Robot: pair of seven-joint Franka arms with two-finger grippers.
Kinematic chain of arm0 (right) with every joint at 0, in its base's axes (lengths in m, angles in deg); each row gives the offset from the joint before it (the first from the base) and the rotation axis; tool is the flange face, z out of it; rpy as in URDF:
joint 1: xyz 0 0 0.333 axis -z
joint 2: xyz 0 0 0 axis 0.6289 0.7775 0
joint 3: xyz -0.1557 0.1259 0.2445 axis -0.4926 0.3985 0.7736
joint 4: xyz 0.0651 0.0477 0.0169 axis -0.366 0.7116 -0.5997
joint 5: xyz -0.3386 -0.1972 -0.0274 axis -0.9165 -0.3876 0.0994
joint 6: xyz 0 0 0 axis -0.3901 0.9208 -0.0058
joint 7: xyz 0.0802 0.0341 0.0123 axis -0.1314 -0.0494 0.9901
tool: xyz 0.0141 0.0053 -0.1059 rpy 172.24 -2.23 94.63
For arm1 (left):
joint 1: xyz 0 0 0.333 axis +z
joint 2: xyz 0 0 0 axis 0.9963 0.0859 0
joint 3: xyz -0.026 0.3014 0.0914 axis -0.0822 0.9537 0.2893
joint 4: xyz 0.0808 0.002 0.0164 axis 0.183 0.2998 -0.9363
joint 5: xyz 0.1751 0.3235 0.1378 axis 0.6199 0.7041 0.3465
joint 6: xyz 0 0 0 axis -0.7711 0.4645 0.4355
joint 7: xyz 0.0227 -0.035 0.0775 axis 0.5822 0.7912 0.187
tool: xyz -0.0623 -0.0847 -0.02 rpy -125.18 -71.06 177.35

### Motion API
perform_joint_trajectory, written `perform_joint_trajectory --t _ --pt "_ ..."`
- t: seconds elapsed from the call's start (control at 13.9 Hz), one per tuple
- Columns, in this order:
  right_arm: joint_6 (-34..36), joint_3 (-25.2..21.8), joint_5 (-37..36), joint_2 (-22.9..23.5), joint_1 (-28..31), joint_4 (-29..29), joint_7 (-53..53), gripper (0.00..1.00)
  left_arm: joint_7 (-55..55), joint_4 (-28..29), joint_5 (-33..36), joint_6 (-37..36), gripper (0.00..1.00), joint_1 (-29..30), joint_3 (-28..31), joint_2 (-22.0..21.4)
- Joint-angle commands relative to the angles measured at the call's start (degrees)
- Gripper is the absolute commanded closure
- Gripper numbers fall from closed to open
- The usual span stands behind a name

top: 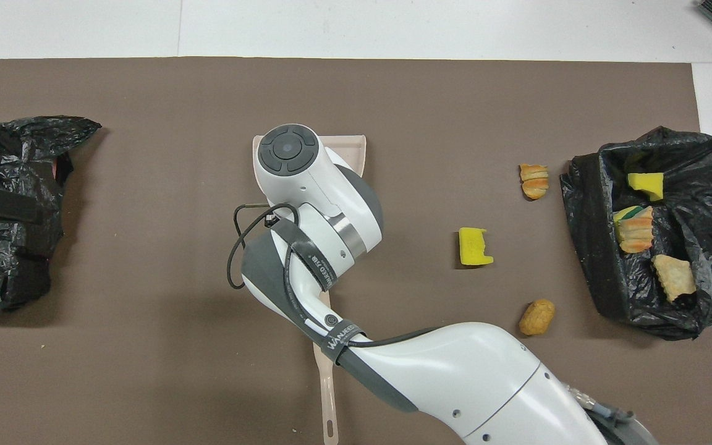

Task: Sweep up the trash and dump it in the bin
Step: 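Bring the empty dustpan back to the table center with the right gripper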

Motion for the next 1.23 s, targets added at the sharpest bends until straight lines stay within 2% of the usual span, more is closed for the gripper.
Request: perform_joint_trajectory --t 0.0,0.07,0.22,0.43,0.65,0.79,1.01,1.15 --pt "-1.5 0.0 1.8 -1.7 1.5 1.9 -4.4 0.4 0.6 -0.6 1.1 -0.1 0.0 -1.0 0.7 -0.1" --pt "-1.4 0.0 1.9 -2.8 2.1 2.0 -4.4 0.32 0.6 -0.6 1.1 -0.1 0.0 -1.0 0.7 -0.1" --pt "-0.6 0.0 2.2 -5.1 3.2 2.5 -3.9 0.01 0.6 -0.6 1.1 -0.1 0.0 -1.0 0.7 -0.1" --pt "-0.3 0.0 2.1 -10.8 3.3 7.5 -3.8 0.0 0.6 -0.6 1.1 -0.1 0.0 -0.9 0.7 -0.1" --pt "0.7 0.3 2.2 -21.4 3.2 19.8 -3.4 0.0 0.6 -0.6 1.1 -0.1 0.0 -0.9 0.7 -0.1" --pt "0.8 0.4 2.2 -26.3 1.1 26.5 -4.3 0.0 0.6 -0.6 1.1 -0.1 0.0 -0.9 0.7 -0.1" --pt "-2.9 0.5 5.8 -32.9 -2.2 38.3 -4.6 0.0 0.6 -0.6 1.1 -0.1 0.0 -0.9 0.7 -0.1" --pt "-10.1 0.5 8.6 -37.8 -5.1 48.2 -6.2 0.0 0.6 -0.6 1.1 -0.1 0.0 -0.9 0.7 -0.1"
